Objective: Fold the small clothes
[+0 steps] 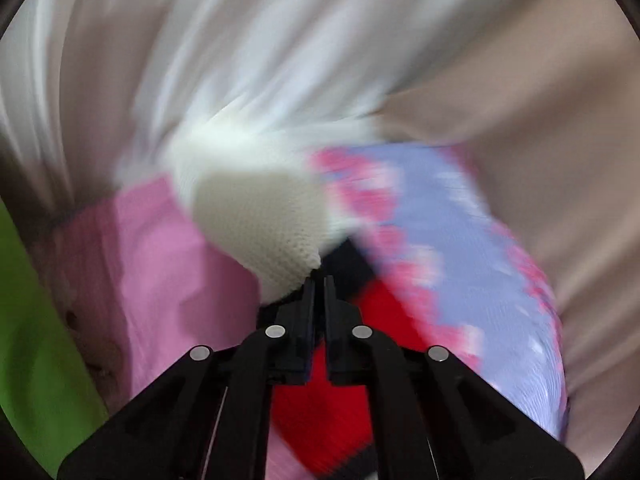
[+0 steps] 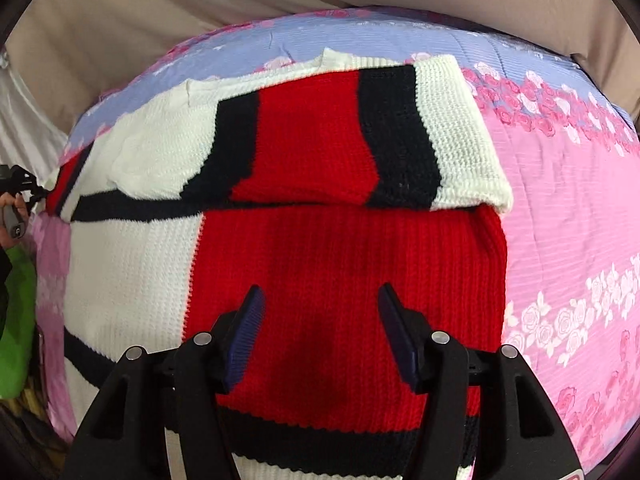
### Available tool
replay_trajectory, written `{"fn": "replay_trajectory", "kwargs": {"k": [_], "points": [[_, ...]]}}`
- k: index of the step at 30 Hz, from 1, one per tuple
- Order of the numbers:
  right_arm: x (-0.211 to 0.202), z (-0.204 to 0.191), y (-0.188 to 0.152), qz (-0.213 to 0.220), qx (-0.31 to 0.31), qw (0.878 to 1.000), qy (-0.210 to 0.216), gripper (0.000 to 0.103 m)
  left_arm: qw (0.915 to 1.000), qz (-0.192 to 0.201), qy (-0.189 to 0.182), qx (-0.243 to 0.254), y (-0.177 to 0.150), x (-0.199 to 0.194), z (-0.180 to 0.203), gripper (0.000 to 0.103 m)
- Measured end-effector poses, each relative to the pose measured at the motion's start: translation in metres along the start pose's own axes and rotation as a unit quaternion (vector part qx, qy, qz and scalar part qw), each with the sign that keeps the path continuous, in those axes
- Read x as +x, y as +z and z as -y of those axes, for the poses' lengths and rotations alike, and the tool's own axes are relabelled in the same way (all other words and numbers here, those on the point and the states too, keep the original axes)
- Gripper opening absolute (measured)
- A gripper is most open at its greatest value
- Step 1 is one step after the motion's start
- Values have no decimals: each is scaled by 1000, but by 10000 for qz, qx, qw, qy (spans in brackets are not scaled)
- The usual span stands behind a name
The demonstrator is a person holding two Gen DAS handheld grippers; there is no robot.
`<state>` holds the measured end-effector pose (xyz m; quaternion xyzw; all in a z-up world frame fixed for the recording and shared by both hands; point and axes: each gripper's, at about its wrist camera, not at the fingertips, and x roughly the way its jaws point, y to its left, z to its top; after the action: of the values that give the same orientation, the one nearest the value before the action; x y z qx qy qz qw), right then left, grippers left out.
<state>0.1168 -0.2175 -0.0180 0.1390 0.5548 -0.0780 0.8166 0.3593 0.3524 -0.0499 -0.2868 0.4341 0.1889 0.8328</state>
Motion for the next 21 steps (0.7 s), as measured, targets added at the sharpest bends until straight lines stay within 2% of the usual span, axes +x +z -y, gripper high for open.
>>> {"fn": "replay_trajectory", "kwargs": {"k": [2,4,7,9,11,12,14,16,17,18,19,20,21], "points": [[-8,2,5,142,43,9999,64,57,9963,284,-487,655,-18,-45,56,2],[-17,5,12,297,78,9994,181,57,9862,381,-1024,1248,-50,-86,108,2],[-27,13,18,486,100,9984,282,59,9578,181,-1878,2167,-134,-133,187,3],[-31,24,18,575,134,9979,280,59,9340,-183,-2266,2754,-212,-149,227,6],[-34,37,16,621,210,9974,291,61,9192,-521,-2324,3136,-281,-147,245,6],[-34,43,14,623,265,9973,295,62,9124,-825,-2356,3244,-314,-140,248,10],[-32,63,7,567,439,9968,338,63,9005,-1685,-2307,3278,-373,-118,244,14],[-30,80,-2,482,597,9967,282,63,9012,-2082,-2190,3108,-402,-109,226,15],[-30,86,-5,462,633,9966,272,63,9057,-2140,-2187,2936,-405,-106,212,20],[-31,93,-8,447,667,9964,269,63,9110,-2123,-2197,2772,-402,-107,200,30],[-31,95,-9,451,676,9963,268,63,9168,-2057,-2206,2617,-398,-109,191,36],[-31,97,-8,460,659,9963,305,63,9273,-1908,-2181,2369,-383,-110,179,45],[-30,97,-6,465,645,9961,377,64,9369,-1753,-2143,2133,-371,-110,168,49]]}}
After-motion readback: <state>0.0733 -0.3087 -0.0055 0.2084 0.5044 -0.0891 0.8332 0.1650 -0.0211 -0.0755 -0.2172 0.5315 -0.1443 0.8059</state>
